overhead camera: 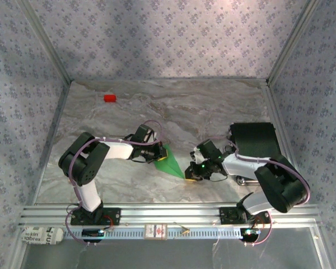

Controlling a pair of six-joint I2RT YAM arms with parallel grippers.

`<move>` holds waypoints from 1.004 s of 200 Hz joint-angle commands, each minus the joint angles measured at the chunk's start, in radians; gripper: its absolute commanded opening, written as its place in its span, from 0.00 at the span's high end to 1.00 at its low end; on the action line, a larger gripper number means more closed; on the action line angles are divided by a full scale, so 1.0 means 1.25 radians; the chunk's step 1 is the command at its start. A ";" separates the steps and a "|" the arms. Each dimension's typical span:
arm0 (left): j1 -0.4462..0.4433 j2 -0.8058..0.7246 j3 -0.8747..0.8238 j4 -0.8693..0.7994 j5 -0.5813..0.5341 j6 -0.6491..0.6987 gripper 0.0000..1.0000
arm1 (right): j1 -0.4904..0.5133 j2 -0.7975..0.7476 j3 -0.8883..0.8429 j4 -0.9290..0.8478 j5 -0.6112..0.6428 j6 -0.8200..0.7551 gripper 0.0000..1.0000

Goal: Fold a paper plane with a square sheet of paper (pick it up from the middle)
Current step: Turn over the paper at the center of the table.

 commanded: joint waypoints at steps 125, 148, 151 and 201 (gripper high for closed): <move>0.015 0.017 -0.032 -0.044 -0.024 -0.022 0.99 | 0.004 0.011 -0.010 0.014 0.012 0.106 0.72; 0.017 0.018 -0.034 -0.045 -0.025 -0.022 0.99 | 0.005 0.020 -0.018 0.021 0.013 0.114 0.72; 0.017 0.018 -0.035 -0.045 -0.024 -0.020 0.99 | 0.005 0.020 -0.019 0.023 0.010 0.115 0.72; 0.017 0.019 -0.033 -0.046 -0.024 -0.020 0.99 | 0.004 0.032 -0.014 0.071 -0.027 0.125 0.74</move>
